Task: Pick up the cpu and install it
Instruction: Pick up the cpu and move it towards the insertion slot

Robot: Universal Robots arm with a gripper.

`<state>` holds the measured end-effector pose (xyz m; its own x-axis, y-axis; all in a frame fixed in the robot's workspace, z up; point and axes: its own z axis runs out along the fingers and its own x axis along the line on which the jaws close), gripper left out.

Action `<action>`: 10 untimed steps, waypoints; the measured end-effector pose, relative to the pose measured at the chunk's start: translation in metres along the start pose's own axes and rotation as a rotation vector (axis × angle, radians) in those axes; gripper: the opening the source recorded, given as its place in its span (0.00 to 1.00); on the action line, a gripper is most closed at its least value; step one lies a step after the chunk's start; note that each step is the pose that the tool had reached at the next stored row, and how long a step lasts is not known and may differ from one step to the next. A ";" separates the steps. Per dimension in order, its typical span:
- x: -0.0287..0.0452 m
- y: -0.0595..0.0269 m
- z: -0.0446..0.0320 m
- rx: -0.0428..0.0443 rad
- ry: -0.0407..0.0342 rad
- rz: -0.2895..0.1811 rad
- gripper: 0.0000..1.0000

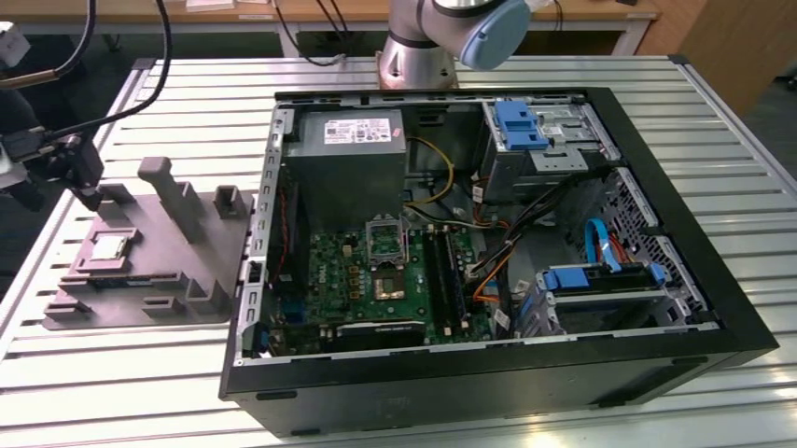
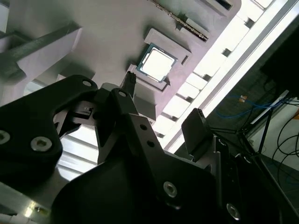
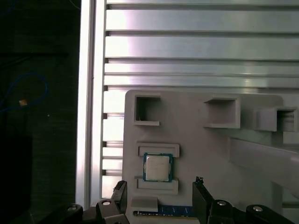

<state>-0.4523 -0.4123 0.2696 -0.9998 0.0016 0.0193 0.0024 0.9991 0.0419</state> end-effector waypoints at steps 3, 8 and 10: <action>-0.0001 -0.0002 0.0054 0.0000 0.0000 0.000 0.66; -0.0003 -0.0005 0.0137 0.0000 0.0000 0.000 0.67; -0.0003 -0.0007 0.0173 0.0000 0.0000 0.000 0.73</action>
<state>-0.4523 -0.4123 0.2523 -0.9998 0.0017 0.0193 0.0025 0.9991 0.0418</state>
